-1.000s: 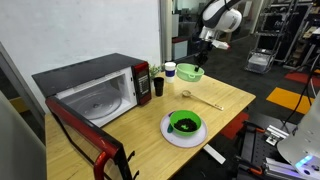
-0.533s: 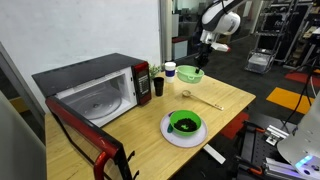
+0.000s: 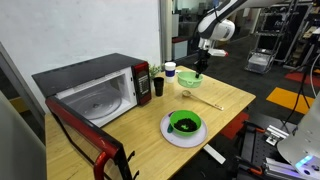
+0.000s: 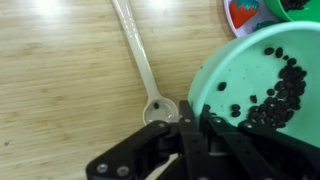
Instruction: Put the light green bowl between the spoon and the dark green bowl
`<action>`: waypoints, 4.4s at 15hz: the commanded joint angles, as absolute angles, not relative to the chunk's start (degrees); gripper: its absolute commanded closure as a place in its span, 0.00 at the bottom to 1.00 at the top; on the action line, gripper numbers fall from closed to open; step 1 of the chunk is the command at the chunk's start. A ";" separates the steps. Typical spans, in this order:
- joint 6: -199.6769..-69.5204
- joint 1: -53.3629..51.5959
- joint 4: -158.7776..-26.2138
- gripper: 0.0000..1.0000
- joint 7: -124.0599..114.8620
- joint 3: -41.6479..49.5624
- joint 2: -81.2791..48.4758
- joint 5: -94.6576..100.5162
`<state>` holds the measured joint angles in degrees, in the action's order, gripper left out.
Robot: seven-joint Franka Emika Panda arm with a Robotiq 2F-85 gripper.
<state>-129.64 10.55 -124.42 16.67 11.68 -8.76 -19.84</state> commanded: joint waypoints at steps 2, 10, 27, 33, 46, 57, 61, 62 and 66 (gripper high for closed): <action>-131.21 11.59 -122.73 0.98 14.45 10.74 -13.11 -17.85; -132.34 10.67 -122.46 0.98 9.39 9.68 -18.15 -11.09; -135.31 9.59 -121.22 0.98 5.64 7.35 -23.20 -5.68; -136.41 9.69 -120.04 0.98 5.95 7.21 -25.21 -5.46; -142.50 10.01 -120.28 0.98 7.95 6.16 -27.02 -5.46; -149.03 9.48 -128.27 0.10 9.03 5.60 -18.17 -5.16; -145.60 8.55 -134.68 0.00 7.25 6.78 -8.29 -3.15; -144.10 8.31 -136.35 0.00 6.57 7.03 -5.56 -2.15; -139.41 7.29 -143.62 0.00 3.08 6.54 4.65 4.93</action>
